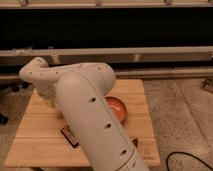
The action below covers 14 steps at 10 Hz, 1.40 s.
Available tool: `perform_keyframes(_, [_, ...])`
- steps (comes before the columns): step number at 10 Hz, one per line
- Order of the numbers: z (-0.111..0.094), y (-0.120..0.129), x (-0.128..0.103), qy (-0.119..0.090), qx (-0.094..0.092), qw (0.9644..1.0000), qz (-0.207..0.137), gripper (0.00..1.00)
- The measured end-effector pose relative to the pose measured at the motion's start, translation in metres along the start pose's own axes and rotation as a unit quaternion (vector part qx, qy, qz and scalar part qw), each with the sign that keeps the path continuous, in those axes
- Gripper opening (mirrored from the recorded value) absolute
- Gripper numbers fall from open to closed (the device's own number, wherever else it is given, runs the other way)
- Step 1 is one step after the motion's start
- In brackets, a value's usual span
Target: Place the white sponge in the ceramic bowl
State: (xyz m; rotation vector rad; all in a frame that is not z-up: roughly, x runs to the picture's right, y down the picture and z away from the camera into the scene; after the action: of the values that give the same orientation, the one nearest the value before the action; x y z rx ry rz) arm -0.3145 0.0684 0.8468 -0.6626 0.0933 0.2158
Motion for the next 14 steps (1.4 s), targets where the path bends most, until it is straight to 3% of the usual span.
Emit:
perform_keyframes(2, [-0.002, 0.000, 0.002, -0.003, 0.000, 1.0000, -0.001, 0.03])
perform_keyframes(4, [-0.009, -0.005, 0.023, -0.007, 0.005, 1.0000, 0.005, 0.03])
perform_keyframes(6, [-0.014, -0.007, 0.030, -0.011, 0.008, 0.9999, 0.008, 0.03])
perform_keyframes(8, [-0.013, -0.005, 0.031, -0.019, 0.007, 0.9997, 0.012, 0.15])
perform_keyframes(10, [-0.011, -0.021, 0.049, -0.021, 0.009, 0.9994, 0.026, 0.24])
perform_keyframes(12, [-0.010, -0.021, 0.045, -0.028, 0.007, 0.9991, 0.030, 0.24])
perform_keyframes(14, [-0.007, -0.025, 0.057, -0.031, 0.006, 0.9985, 0.045, 0.09])
